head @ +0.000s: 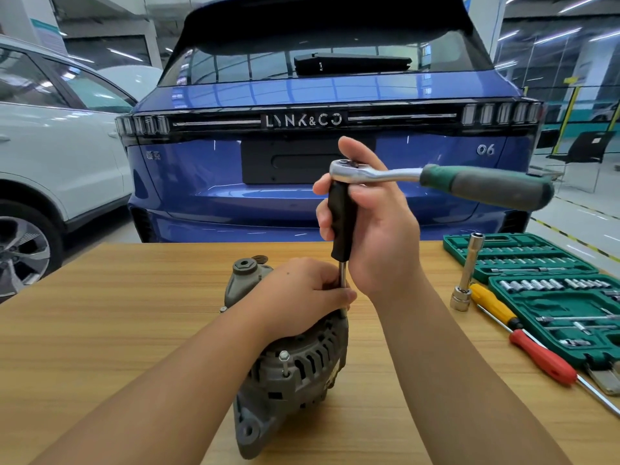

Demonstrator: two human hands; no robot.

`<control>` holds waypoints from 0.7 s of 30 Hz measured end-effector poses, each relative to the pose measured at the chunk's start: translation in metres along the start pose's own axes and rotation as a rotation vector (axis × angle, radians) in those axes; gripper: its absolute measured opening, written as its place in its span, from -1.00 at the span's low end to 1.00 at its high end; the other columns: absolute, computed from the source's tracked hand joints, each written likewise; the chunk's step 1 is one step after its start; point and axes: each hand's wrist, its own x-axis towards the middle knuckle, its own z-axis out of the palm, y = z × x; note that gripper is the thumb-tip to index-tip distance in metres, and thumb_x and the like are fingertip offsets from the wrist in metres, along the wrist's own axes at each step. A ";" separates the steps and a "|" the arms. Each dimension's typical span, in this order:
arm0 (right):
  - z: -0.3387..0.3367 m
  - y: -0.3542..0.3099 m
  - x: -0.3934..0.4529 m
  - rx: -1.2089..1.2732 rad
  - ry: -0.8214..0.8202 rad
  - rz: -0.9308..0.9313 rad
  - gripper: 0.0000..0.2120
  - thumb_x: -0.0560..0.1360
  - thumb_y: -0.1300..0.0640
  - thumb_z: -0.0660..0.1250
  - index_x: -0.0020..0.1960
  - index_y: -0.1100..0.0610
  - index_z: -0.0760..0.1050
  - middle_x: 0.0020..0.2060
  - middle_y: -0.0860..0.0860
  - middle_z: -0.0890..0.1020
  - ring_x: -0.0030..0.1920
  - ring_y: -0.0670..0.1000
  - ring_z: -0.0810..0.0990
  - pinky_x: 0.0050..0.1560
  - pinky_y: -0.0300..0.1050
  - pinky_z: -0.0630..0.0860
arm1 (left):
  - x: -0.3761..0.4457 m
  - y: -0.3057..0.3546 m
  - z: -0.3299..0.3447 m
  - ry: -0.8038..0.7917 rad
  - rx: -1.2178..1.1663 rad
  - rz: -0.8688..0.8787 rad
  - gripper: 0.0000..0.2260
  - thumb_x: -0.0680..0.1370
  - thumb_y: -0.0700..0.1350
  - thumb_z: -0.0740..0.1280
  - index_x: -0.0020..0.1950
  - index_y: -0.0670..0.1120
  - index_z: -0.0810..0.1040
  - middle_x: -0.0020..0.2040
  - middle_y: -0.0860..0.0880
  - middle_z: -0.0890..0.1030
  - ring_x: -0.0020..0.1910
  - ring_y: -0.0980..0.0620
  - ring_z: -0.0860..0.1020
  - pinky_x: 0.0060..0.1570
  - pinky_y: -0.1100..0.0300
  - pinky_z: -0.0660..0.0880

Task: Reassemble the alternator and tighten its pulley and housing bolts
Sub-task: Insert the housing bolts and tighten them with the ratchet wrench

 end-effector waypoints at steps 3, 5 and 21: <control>-0.007 -0.004 0.001 0.153 -0.086 0.106 -0.56 0.58 0.00 0.05 0.32 0.10 0.52 -0.10 0.16 0.61 -0.27 0.11 0.48 -0.26 -0.06 0.37 | 0.001 -0.002 0.000 0.008 -0.003 0.000 -0.79 0.63 0.15 0.30 -0.08 0.11 0.65 -0.13 0.08 0.69 -0.13 0.11 0.64 0.02 -0.04 0.60; -0.009 -0.006 0.001 0.178 -0.126 0.159 -0.47 0.58 -0.21 0.07 0.34 0.09 0.50 -0.10 0.13 0.60 -0.25 0.09 0.49 -0.25 -0.06 0.40 | 0.002 -0.003 0.001 0.018 -0.010 -0.001 -0.79 0.63 0.17 0.31 -0.10 0.13 0.64 -0.16 0.09 0.68 -0.16 0.13 0.63 -0.02 0.00 0.61; 0.001 -0.003 0.001 -0.057 0.043 0.103 -0.72 0.51 0.25 0.38 0.15 -0.04 0.56 -0.21 0.04 0.58 -0.32 -0.02 0.51 -0.25 -0.15 0.48 | 0.004 -0.007 0.001 0.002 -0.019 -0.003 -0.81 0.63 0.19 0.30 -0.03 0.16 0.65 -0.15 0.12 0.68 -0.18 0.19 0.63 -0.03 0.08 0.62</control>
